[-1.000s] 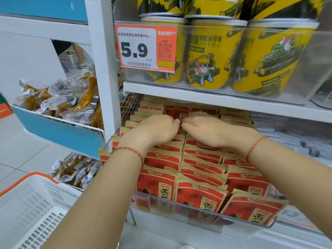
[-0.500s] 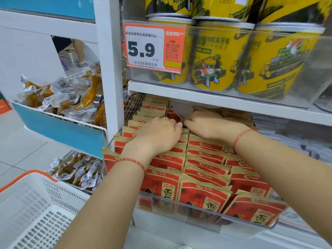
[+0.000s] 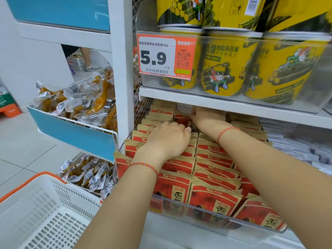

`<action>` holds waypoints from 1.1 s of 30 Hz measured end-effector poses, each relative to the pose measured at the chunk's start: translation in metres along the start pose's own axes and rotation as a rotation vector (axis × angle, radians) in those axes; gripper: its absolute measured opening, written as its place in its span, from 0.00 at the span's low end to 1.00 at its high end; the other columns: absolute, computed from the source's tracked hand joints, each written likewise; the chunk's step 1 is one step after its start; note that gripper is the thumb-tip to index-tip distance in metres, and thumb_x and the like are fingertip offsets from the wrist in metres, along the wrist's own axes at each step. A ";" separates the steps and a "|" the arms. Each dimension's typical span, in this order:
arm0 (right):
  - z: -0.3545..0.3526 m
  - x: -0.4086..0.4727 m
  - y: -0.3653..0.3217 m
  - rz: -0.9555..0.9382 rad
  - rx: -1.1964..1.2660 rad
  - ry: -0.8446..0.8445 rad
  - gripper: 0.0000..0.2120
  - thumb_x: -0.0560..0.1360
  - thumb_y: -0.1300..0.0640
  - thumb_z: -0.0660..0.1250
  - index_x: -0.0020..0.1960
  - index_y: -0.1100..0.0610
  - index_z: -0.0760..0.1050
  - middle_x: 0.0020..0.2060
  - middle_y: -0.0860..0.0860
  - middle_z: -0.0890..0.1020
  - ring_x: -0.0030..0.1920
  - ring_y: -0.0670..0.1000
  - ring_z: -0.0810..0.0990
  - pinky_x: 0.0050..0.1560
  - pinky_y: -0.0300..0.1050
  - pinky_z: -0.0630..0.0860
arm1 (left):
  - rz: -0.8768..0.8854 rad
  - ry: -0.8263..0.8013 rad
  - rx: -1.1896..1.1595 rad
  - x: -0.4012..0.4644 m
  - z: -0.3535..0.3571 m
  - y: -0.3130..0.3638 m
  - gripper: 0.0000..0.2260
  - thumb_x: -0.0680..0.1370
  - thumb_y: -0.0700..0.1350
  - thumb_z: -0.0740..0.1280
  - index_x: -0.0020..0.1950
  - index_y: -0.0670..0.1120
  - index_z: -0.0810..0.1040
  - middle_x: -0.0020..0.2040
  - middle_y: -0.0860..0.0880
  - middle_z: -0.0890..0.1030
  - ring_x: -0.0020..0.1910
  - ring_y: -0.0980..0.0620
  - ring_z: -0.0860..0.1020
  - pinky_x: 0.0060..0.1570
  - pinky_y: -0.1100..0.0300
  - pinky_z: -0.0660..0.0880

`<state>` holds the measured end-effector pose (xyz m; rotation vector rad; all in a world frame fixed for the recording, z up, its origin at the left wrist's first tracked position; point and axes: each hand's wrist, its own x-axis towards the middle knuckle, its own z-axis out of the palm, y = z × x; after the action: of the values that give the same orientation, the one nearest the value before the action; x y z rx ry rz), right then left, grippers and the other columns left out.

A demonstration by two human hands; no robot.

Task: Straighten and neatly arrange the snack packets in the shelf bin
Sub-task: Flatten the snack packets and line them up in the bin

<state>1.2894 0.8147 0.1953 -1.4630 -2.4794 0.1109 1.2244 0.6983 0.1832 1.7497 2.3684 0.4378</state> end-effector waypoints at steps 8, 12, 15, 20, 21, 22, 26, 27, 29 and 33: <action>-0.014 -0.029 0.006 -0.124 -0.051 0.078 0.09 0.80 0.55 0.60 0.55 0.54 0.76 0.51 0.53 0.80 0.53 0.57 0.78 0.44 0.43 0.70 | 0.023 -0.081 0.050 -0.021 -0.025 -0.006 0.24 0.84 0.57 0.49 0.76 0.46 0.66 0.76 0.47 0.66 0.77 0.46 0.57 0.73 0.52 0.56; -0.023 -0.059 0.006 -0.289 -0.157 0.161 0.09 0.80 0.56 0.60 0.54 0.55 0.79 0.46 0.54 0.82 0.48 0.57 0.81 0.44 0.44 0.75 | 0.055 -0.058 -0.024 -0.057 -0.044 -0.009 0.23 0.83 0.56 0.54 0.76 0.49 0.65 0.75 0.48 0.68 0.74 0.50 0.65 0.68 0.58 0.62; -0.034 -0.082 0.004 -0.356 -0.116 0.178 0.10 0.80 0.54 0.59 0.57 0.55 0.76 0.50 0.53 0.81 0.52 0.56 0.79 0.46 0.47 0.75 | 0.042 0.037 -0.140 -0.079 -0.048 -0.009 0.21 0.82 0.56 0.58 0.74 0.52 0.69 0.70 0.51 0.74 0.68 0.52 0.72 0.64 0.58 0.68; -0.066 -0.115 0.008 -0.482 0.028 0.359 0.08 0.80 0.54 0.61 0.53 0.54 0.77 0.49 0.51 0.77 0.52 0.53 0.76 0.39 0.45 0.69 | -0.002 0.371 -0.378 -0.099 -0.054 -0.015 0.10 0.82 0.51 0.61 0.59 0.54 0.80 0.49 0.59 0.81 0.47 0.65 0.77 0.46 0.70 0.71; -0.073 -0.119 0.009 -0.513 0.052 0.437 0.06 0.79 0.55 0.63 0.51 0.55 0.78 0.47 0.52 0.76 0.51 0.54 0.76 0.37 0.45 0.69 | -0.013 0.403 -0.418 -0.101 -0.056 -0.015 0.10 0.82 0.50 0.61 0.59 0.54 0.80 0.48 0.60 0.80 0.45 0.68 0.75 0.42 0.74 0.69; -0.079 -0.123 0.010 -0.528 0.086 0.503 0.05 0.78 0.56 0.65 0.48 0.56 0.78 0.46 0.53 0.76 0.50 0.56 0.76 0.35 0.44 0.69 | -0.021 0.423 -0.464 -0.102 -0.057 -0.014 0.10 0.82 0.50 0.62 0.61 0.54 0.79 0.50 0.59 0.80 0.45 0.69 0.75 0.41 0.76 0.68; -0.103 -0.130 0.010 -0.558 0.266 0.643 0.02 0.76 0.58 0.67 0.46 0.56 0.77 0.48 0.51 0.76 0.50 0.52 0.73 0.39 0.42 0.67 | 0.042 0.437 -0.613 -0.103 -0.055 -0.005 0.26 0.77 0.57 0.68 0.74 0.55 0.67 0.71 0.57 0.71 0.66 0.59 0.72 0.64 0.58 0.70; -0.108 -0.131 0.008 -0.563 0.327 0.633 0.02 0.77 0.57 0.66 0.47 0.55 0.77 0.48 0.49 0.75 0.50 0.49 0.72 0.41 0.41 0.66 | 0.076 0.422 -0.645 -0.103 -0.056 -0.001 0.27 0.75 0.59 0.68 0.73 0.57 0.67 0.70 0.59 0.72 0.67 0.60 0.71 0.65 0.58 0.68; -0.117 -0.133 0.003 -0.561 0.479 0.568 0.02 0.79 0.56 0.64 0.48 0.53 0.75 0.44 0.44 0.76 0.45 0.43 0.71 0.41 0.39 0.65 | 0.140 0.380 -0.744 -0.103 -0.060 0.006 0.20 0.75 0.57 0.70 0.66 0.59 0.74 0.62 0.62 0.79 0.62 0.64 0.75 0.60 0.63 0.71; -0.128 -0.138 -0.004 -0.492 0.914 0.419 0.01 0.78 0.56 0.65 0.48 0.51 0.74 0.40 0.43 0.80 0.41 0.44 0.79 0.40 0.42 0.76 | 0.226 0.325 -1.065 -0.101 -0.066 0.018 0.09 0.75 0.46 0.70 0.55 0.54 0.80 0.48 0.58 0.86 0.48 0.59 0.84 0.43 0.68 0.78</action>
<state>1.3829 0.6850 0.2942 -0.4316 -1.9252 0.6555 1.2511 0.5983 0.2472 1.4183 1.5002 1.7146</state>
